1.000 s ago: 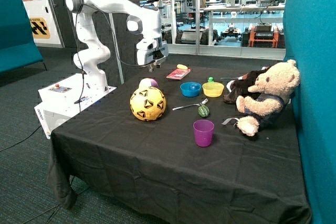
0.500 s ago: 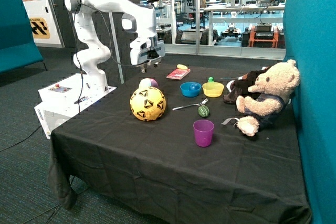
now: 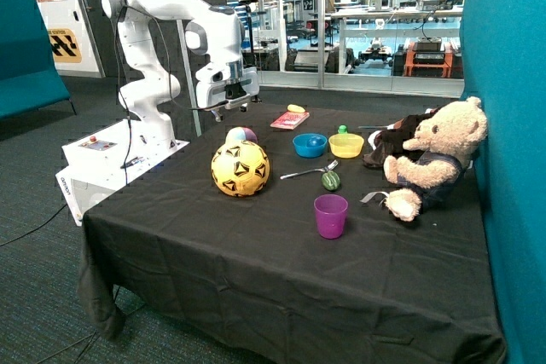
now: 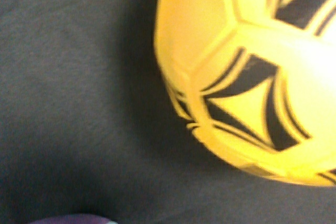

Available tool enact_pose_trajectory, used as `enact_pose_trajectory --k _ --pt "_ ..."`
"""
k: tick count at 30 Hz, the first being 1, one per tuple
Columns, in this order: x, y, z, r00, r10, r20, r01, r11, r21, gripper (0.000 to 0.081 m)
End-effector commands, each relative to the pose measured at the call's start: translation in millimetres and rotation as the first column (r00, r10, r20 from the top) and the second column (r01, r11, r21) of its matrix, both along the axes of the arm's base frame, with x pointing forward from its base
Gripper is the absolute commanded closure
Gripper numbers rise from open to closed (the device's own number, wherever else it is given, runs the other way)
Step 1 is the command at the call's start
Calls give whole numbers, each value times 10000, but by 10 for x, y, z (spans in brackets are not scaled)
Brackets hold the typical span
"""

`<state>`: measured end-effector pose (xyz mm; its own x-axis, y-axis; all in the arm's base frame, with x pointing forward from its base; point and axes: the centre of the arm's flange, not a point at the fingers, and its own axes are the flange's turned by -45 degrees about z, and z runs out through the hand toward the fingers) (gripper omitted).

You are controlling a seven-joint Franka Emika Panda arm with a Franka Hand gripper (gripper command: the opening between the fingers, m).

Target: Sort the balls from left to right in order of size

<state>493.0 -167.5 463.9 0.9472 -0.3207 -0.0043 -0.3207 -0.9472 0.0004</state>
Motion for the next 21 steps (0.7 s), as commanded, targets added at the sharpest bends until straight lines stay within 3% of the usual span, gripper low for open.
enact_pose_trajectory --k 1,21 --pt "-30 -270 11 9991 -414 42 414 9991 -10 0" --pt "144 -466 -227 9998 -184 42 184 9998 -10 0"
